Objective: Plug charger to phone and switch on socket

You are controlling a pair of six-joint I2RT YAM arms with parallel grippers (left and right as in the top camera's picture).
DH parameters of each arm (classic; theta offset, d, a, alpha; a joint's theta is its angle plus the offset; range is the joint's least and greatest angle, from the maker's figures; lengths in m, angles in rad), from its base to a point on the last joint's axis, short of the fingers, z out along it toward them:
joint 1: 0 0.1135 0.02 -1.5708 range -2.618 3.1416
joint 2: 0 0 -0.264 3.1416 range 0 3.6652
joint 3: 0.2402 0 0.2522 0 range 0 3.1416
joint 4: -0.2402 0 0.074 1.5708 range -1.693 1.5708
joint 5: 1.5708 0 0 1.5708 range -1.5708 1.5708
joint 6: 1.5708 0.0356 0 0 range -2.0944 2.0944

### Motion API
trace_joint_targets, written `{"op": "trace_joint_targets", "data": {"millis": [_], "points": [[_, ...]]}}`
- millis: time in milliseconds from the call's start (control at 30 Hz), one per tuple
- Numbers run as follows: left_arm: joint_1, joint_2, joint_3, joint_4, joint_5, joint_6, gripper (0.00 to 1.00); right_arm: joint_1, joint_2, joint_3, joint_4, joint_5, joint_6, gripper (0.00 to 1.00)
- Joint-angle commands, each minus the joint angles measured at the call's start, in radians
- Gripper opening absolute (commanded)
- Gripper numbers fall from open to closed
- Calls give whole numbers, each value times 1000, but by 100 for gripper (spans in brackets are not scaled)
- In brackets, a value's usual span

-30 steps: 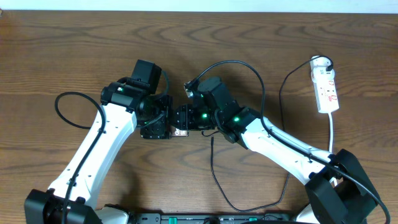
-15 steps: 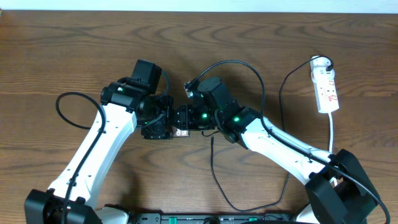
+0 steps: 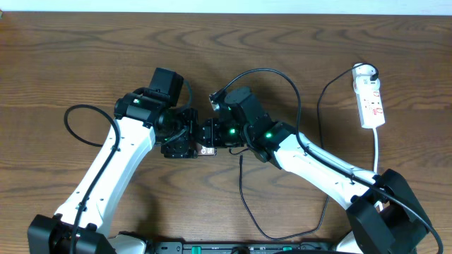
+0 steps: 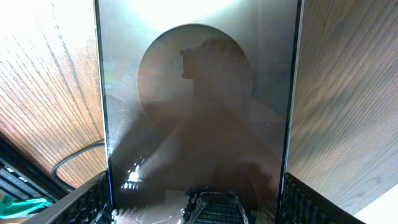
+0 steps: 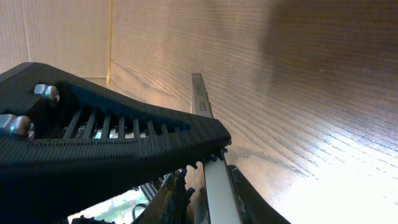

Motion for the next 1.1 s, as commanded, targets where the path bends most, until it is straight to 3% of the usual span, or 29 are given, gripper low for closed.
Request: {"op": "trace_joint_targets", "data": {"millis": [0, 933, 1000, 1067], "points": [[-3, -11, 25, 0, 13, -5, 8, 8, -2, 12, 0, 6, 0, 19], [-3, -11, 25, 0, 12, -5, 8, 8, -2, 12, 0, 10, 0, 1], [-3, -11, 25, 0, 12, -5, 16, 8, -2, 12, 0, 10, 0, 1], [-3, -11, 25, 0, 7, -4, 40, 8, -2, 12, 0, 10, 0, 1]]}}
